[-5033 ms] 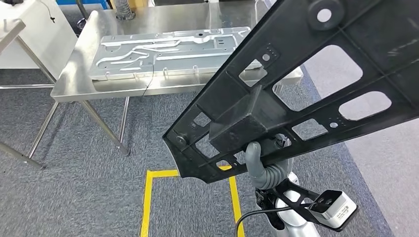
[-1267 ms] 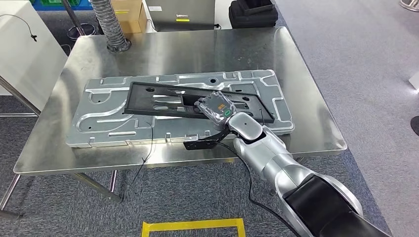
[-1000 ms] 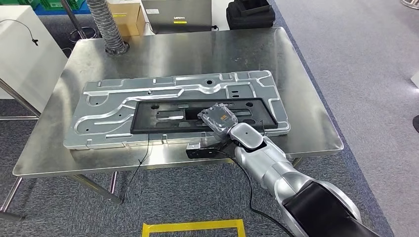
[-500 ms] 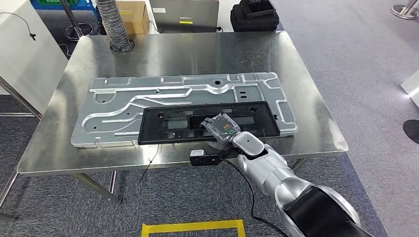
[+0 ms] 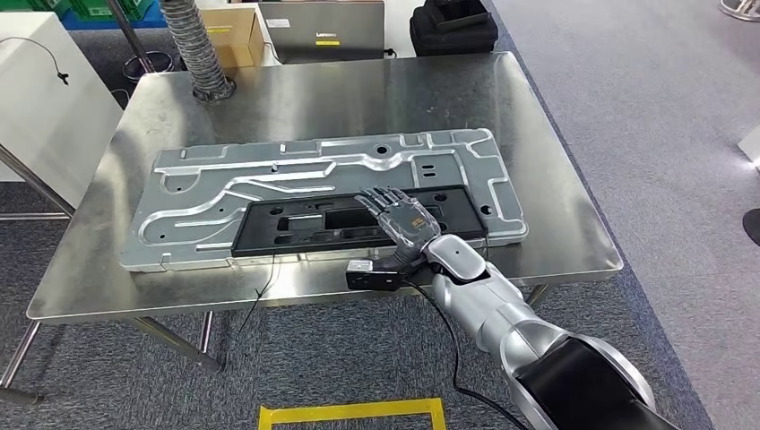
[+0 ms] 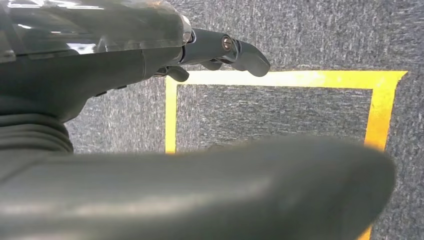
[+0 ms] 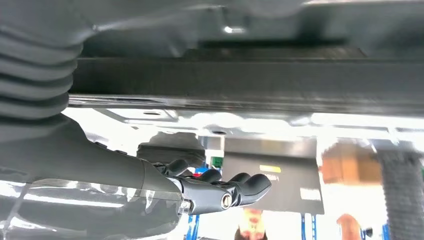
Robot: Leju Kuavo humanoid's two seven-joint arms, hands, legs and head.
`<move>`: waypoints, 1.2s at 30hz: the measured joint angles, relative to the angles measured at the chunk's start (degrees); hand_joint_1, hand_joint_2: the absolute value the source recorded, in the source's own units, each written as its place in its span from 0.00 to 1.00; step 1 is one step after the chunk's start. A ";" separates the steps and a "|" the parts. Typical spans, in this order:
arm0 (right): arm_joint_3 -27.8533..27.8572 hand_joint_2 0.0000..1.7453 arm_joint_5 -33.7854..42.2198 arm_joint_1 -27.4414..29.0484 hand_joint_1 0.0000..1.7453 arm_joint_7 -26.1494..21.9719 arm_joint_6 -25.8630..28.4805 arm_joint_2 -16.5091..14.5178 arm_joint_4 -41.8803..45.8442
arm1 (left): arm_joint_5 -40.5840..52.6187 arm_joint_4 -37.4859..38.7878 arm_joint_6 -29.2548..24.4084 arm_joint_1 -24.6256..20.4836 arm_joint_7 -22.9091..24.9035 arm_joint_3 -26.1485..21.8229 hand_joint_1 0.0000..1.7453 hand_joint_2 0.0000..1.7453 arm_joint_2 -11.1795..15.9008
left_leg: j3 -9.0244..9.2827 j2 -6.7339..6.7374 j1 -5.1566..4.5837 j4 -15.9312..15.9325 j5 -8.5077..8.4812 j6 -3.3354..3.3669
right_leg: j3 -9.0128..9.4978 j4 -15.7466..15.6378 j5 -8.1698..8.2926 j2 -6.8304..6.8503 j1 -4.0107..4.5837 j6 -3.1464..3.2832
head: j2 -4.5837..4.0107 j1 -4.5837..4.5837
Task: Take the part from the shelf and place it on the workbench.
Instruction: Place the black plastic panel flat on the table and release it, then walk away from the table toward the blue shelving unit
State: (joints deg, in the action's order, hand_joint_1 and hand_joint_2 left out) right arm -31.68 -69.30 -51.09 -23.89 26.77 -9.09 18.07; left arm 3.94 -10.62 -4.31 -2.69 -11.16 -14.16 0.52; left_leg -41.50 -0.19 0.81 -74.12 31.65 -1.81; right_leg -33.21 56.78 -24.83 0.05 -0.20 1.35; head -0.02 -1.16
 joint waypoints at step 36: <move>73.75 0.00 23.58 50.72 0.00 -15.79 12.78 -3.09 84.11 | 5.38 -0.04 2.52 0.71 -3.39 -11.84 0.00 0.00 -1.91 | 11.89 -0.15 -0.31 14.85 -2.18 1.14 | -1.17 1.01 0.49 0.46 0.50 -0.64 | 0.00 0.01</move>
State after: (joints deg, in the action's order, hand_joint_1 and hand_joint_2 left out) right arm 42.07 -45.72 -0.37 -39.68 39.54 -12.18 102.18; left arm 9.33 -10.67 -1.78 -1.98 -14.55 -26.00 -1.39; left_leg -29.61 -0.33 0.50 -59.28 29.47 -0.67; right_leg -34.38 57.79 -24.34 0.51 0.29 0.71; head -0.02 -1.15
